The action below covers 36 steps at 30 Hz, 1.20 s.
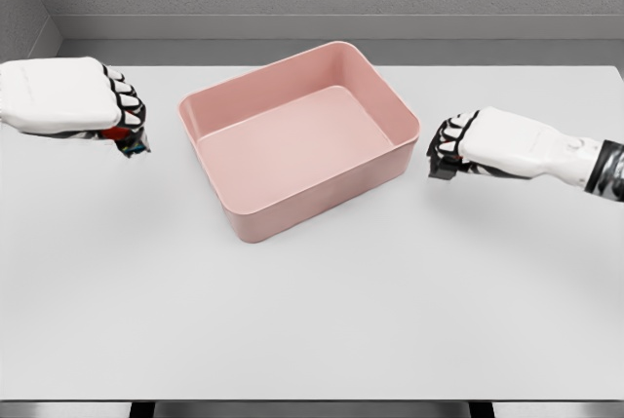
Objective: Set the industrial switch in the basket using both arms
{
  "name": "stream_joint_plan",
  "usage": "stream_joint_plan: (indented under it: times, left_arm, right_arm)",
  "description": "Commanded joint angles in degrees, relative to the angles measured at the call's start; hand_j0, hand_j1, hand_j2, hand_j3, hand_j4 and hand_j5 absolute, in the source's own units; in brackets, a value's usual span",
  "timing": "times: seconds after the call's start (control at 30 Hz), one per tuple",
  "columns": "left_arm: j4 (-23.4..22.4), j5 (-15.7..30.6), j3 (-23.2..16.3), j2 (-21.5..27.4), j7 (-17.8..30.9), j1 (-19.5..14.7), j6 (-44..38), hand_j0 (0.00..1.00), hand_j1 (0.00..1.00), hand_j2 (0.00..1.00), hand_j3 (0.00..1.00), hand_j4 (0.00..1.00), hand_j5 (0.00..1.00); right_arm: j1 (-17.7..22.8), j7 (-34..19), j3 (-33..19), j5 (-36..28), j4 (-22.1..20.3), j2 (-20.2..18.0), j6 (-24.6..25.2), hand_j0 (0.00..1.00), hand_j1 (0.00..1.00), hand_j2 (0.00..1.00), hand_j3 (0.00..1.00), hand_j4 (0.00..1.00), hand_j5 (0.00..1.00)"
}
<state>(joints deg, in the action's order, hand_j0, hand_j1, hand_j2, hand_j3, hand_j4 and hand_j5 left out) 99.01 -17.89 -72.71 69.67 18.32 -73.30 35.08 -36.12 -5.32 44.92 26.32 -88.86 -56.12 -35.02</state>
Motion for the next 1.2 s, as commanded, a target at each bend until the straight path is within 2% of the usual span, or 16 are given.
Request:
stream_joint_plan:
  times: [0.0,0.13,0.4,0.63,0.73,0.77,0.8,0.87,0.9,1.0,1.17]
  left_arm:
    - [0.0,0.3,0.5,-1.9,0.1,-0.3,-0.1,0.42,0.42,0.42,0.42,0.42,0.42]
    - [-0.1,0.3,0.5,-5.3,0.1,-2.3,-0.1,0.42,0.42,0.42,0.42,0.42,0.42]
    - [-0.6,0.2,0.6,-11.6,0.7,-3.6,-0.1,0.42,0.42,0.42,0.42,0.42,0.42]
    - [-1.5,-0.3,0.1,-15.1,0.7,-3.0,-0.4,0.42,0.42,0.42,0.42,0.42,0.42]
    - [-1.8,-0.3,-0.7,-15.6,0.7,-2.5,-0.5,0.47,0.47,0.47,0.47,0.47,0.47]
    - [-2.2,-0.4,-1.0,-15.6,0.7,-2.5,-0.4,0.49,0.49,0.49,0.49,0.49,0.49]
    - [-2.6,-0.3,-1.3,-15.6,0.6,-2.5,-0.5,0.56,0.56,0.56,0.56,0.56,0.56]
    - [-2.9,-0.3,-1.3,-15.5,0.6,-2.5,-0.4,0.64,0.64,0.64,0.64,0.64,0.64]
    - [-2.9,-0.3,-1.4,-15.5,0.5,-2.5,-0.4,0.75,0.75,0.75,0.75,0.75,0.75]
    - [-2.9,-0.3,-1.4,-15.5,0.5,-2.5,-0.5,0.94,0.94,0.94,0.94,0.94,0.94]
    - [-2.9,-0.2,-1.4,-15.6,0.5,-2.5,-0.4,1.0,1.0,1.0,1.0,1.0,1.0]
  right_arm:
    - [0.0,0.0,-1.4,-0.8,-0.3,-0.1,0.0,0.47,0.47,0.47,0.47,0.47,0.47]
    - [-0.8,0.0,-1.7,-1.7,-0.7,0.0,0.0,0.45,0.45,0.45,0.45,0.45,0.45]
    - [-3.0,0.0,-1.6,-2.4,-0.7,1.3,0.0,0.44,0.44,0.44,0.44,0.44,0.44]
    - [-4.7,0.0,-1.6,-2.5,-0.7,3.0,0.0,0.42,0.42,0.42,0.42,0.42,0.42]
    - [-5.4,0.0,-1.5,-2.5,-0.7,4.3,0.0,0.42,0.42,0.42,0.42,0.42,0.42]
    - [-5.5,0.0,-1.5,-2.5,-0.6,4.9,0.0,0.42,0.42,0.42,0.42,0.42,0.42]
    - [-5.5,0.0,-1.4,-2.5,-0.6,5.2,0.0,0.42,0.42,0.42,0.42,0.42,0.42]
    - [-5.9,-0.1,-1.2,-2.5,-0.5,6.0,0.0,0.42,0.42,0.42,0.42,0.42,0.42]
    - [-5.9,-0.1,-1.2,-2.4,-0.4,6.5,0.0,0.42,0.42,0.42,0.42,0.42,0.42]
    - [-6.8,-0.4,-1.1,-2.3,-0.1,8.0,0.0,0.42,0.42,0.42,0.42,0.42,0.42]
    - [-8.0,-0.6,-0.8,-2.3,0.2,10.1,0.0,0.42,0.42,0.42,0.42,0.42,0.42]
